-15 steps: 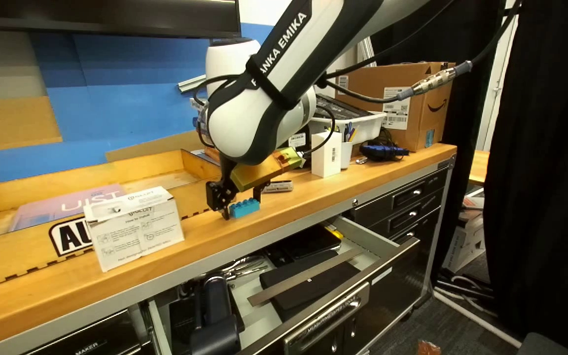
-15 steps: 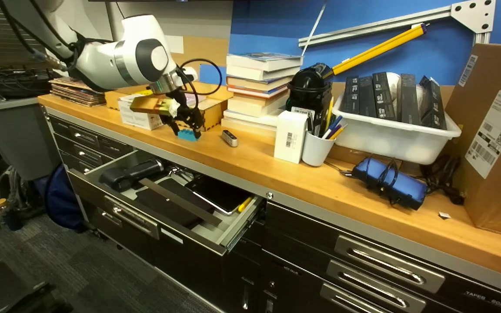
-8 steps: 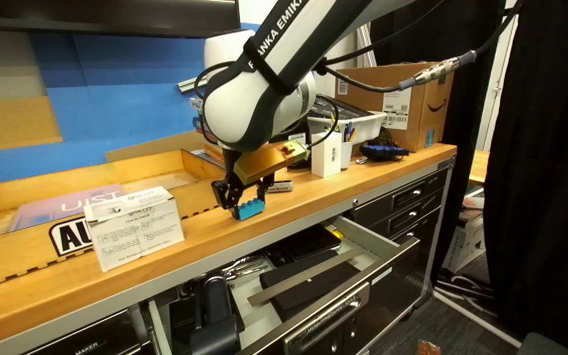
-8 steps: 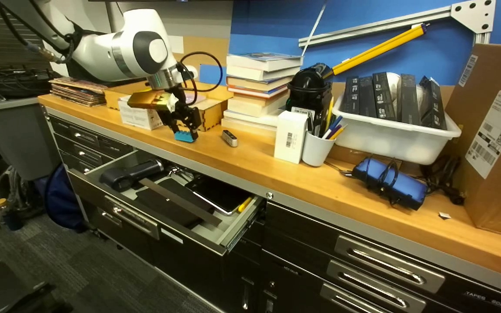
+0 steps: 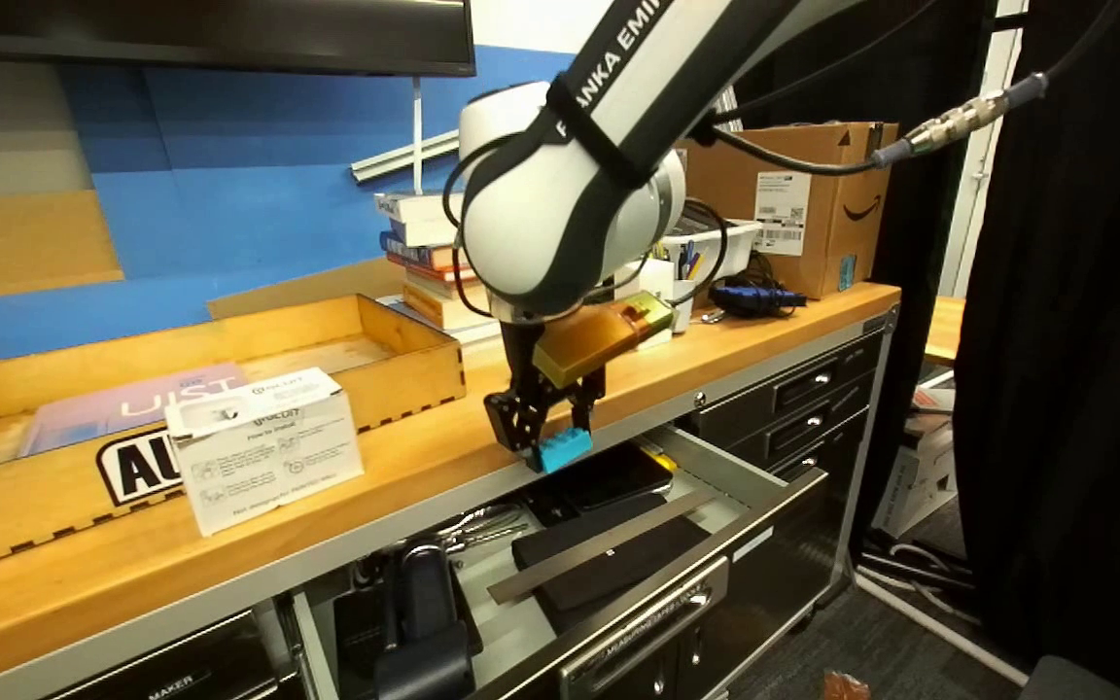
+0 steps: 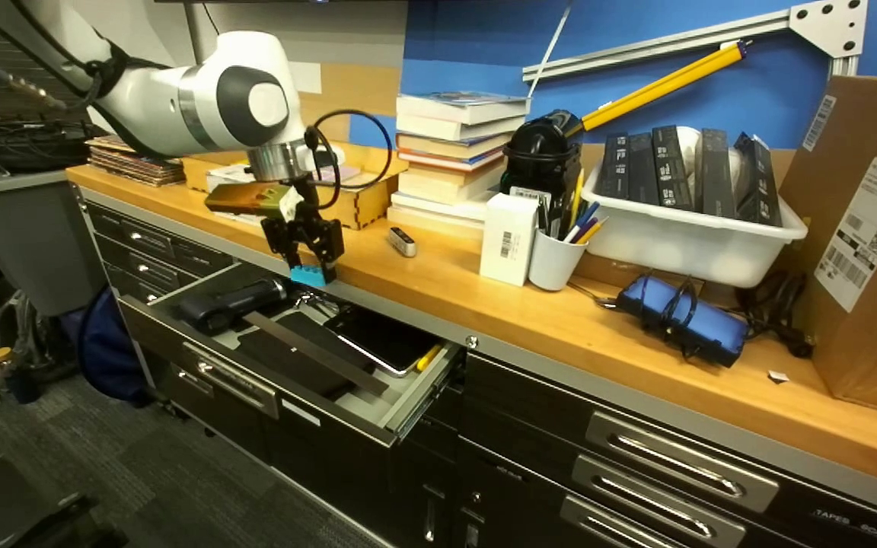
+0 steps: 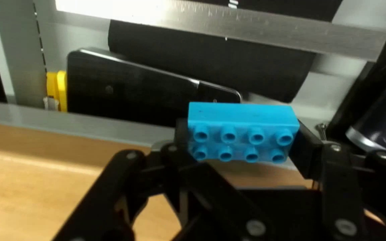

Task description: Pick up the blue object from the counter and put it in the open drawer and close it

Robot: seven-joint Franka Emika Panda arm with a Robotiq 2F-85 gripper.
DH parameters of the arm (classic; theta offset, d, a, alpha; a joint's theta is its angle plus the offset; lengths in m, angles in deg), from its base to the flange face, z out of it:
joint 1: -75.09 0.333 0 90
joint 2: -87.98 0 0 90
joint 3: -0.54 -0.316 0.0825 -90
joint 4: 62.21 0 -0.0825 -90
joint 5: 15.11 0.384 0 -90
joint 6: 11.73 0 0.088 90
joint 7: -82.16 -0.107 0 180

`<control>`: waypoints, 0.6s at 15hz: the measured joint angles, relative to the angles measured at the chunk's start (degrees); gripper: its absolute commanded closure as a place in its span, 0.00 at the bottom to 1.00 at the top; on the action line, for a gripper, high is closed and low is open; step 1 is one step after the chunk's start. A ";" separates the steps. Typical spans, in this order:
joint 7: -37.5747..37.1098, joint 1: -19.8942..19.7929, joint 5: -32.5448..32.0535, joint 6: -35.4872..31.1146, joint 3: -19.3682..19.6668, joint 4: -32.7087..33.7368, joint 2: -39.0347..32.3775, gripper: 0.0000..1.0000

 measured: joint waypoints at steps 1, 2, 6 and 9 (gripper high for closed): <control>-0.12 -0.35 0.00 -1.50 0.17 -2.10 -0.13 0.54; -0.13 -0.68 0.00 -2.79 0.40 -4.10 -0.31 0.54; -1.21 -1.39 -0.06 -8.10 1.68 -9.26 -1.46 0.01; -2.36 -1.40 -0.03 -10.93 2.03 -10.36 -1.72 0.00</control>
